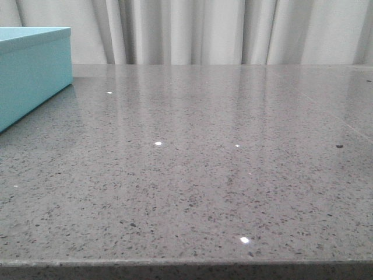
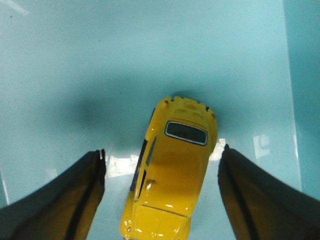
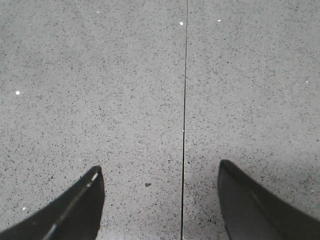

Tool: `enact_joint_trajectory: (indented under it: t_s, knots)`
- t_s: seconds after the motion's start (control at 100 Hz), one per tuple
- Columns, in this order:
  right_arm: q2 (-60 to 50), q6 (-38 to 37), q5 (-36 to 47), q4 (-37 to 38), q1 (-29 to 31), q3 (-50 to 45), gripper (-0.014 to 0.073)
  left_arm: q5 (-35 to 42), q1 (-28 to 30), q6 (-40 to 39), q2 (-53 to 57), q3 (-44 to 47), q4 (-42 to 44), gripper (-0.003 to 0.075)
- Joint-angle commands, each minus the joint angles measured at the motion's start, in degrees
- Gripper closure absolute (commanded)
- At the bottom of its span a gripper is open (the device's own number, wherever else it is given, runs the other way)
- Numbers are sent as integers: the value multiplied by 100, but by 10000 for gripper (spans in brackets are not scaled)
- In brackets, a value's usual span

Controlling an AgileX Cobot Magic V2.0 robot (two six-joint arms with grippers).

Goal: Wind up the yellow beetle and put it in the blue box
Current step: 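Lower the car into the blue box and open the left gripper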

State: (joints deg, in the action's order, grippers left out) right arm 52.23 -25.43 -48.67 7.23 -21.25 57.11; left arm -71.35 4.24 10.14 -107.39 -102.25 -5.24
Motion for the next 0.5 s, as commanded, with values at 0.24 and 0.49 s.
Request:
enact_joint_trajectory:
  t_s: [0.24, 0.49]
  knots:
    - [-658, 107, 900, 492, -17, -175, 109, -31, 8, 313, 1366, -194, -513, 533]
    - [-1399, 107, 1219, 765, -17, -657, 354, 223, 8, 446, 2383, -146, -850, 739]
